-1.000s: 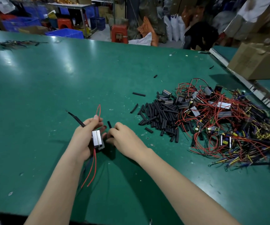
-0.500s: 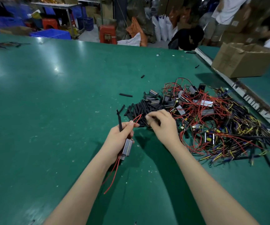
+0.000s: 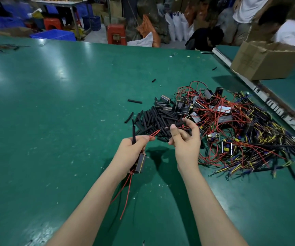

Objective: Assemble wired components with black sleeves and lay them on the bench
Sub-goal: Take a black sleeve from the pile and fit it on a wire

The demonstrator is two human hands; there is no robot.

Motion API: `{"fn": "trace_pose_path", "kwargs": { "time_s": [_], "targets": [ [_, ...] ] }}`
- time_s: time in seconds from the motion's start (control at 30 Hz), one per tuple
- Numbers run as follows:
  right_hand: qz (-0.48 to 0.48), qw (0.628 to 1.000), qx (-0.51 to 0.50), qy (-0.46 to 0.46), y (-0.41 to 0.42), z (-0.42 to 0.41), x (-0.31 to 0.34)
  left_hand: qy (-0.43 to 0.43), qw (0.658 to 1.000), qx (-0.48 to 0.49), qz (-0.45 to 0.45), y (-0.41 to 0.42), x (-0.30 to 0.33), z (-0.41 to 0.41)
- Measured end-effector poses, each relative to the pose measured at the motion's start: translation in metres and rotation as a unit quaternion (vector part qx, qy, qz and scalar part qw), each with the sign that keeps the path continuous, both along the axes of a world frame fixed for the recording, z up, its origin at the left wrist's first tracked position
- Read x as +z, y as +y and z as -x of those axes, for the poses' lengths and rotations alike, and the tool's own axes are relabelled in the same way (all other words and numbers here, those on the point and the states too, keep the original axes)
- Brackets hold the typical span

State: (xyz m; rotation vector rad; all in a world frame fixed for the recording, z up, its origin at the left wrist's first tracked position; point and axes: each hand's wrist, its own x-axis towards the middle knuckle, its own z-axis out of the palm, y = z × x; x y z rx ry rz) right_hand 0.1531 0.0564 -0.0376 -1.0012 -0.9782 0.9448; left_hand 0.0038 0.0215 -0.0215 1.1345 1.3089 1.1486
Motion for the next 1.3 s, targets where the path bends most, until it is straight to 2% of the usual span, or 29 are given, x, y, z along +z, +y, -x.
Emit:
{"fn": "trace_pose_path", "kwargs": {
  "time_s": [0.17,0.57,0.73,0.87,1.03,1.2,1.3],
  "targets": [
    [-0.019,0.999,-0.001,-0.028,-0.003,0.000,0.000,0.033,0.999,-0.016,-0.010,-0.002,0.001,0.000],
    [-0.029,0.994,-0.026,-0.102,-0.005,-0.001,-0.005,0.049,0.998,-0.017,-0.036,-0.003,-0.003,-0.004],
    [-0.009,0.996,0.003,-0.084,-0.005,0.001,-0.005,0.049,0.998,-0.014,-0.034,-0.002,-0.004,-0.004],
    [-0.002,0.991,0.074,-0.109,-0.007,0.007,-0.006,0.058,0.998,-0.026,-0.020,0.001,-0.007,-0.005],
    [0.016,0.986,0.099,-0.130,-0.011,0.006,-0.009,0.067,0.997,0.034,-0.007,0.002,-0.017,-0.009],
    [0.019,0.982,0.113,-0.152,-0.015,0.009,-0.014,0.046,0.997,0.051,-0.025,0.002,-0.019,-0.012],
    [0.021,0.989,0.106,-0.097,-0.015,0.009,-0.013,0.038,0.998,0.035,-0.032,0.000,-0.019,-0.012]
  ]
}}
